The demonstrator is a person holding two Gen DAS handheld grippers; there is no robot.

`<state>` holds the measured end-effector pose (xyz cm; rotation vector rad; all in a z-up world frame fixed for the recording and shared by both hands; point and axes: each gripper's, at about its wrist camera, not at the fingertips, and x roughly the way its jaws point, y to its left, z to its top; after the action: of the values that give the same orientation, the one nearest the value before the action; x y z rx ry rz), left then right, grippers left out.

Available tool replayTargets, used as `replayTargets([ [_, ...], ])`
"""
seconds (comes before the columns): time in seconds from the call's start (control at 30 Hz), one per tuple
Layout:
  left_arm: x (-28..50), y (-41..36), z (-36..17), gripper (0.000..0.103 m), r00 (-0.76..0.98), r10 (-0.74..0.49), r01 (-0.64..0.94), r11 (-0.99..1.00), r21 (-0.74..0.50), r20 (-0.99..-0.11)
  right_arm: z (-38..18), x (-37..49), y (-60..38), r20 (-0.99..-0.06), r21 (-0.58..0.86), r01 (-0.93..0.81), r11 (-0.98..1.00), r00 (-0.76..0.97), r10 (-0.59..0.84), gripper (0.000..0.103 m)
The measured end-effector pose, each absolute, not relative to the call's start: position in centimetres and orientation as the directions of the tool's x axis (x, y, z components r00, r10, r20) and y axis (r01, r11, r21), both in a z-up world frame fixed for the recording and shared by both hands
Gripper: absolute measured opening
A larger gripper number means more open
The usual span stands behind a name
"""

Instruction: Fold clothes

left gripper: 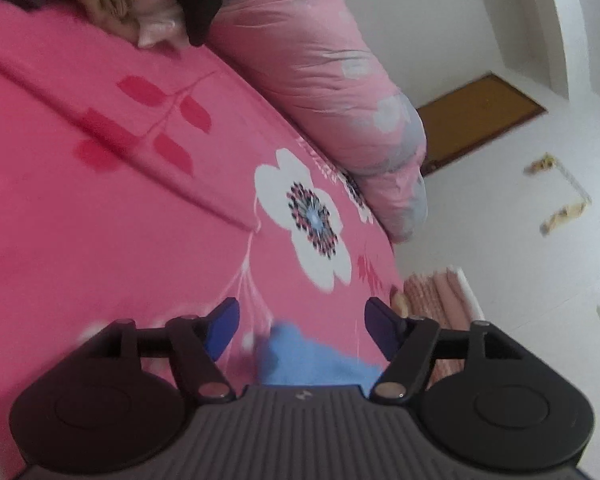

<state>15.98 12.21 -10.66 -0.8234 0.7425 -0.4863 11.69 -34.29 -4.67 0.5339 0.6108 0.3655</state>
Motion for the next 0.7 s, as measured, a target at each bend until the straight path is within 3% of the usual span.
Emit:
replayTargets([
  [0.2, 8.0, 10.2, -8.0, 0.072, 0.583, -0.664, 0.269, 0.701, -0.661, -0.467, -4.1, 5.1, -35.2, -0.467, 0.631, -0.068, 0.773, 0.762, 0.448, 0.07],
  [0.4, 0.5, 2.1, -5.3, 0.074, 0.48, -0.711, 0.602, 0.693, -0.397, -0.513, -5.2, -2.5, -36.2, -0.489, 0.692, 0.023, 0.721, 0.75, 0.445, 0.07],
  [0.6, -4.7, -10.1, -6.3, 0.075, 0.44, -0.648, 0.826, 0.563, -0.002, -0.622, -8.3, -6.9, -36.7, -0.374, 0.849, 0.052, 0.526, 0.762, 0.529, 0.07],
  [0.7, -5.7, -14.3, -8.1, 0.075, 0.449, -0.602, 0.849, 0.518, 0.105, -0.66, -10.2, -7.1, -36.5, -0.319, 0.903, 0.056, 0.425, 0.751, 0.579, 0.07],
])
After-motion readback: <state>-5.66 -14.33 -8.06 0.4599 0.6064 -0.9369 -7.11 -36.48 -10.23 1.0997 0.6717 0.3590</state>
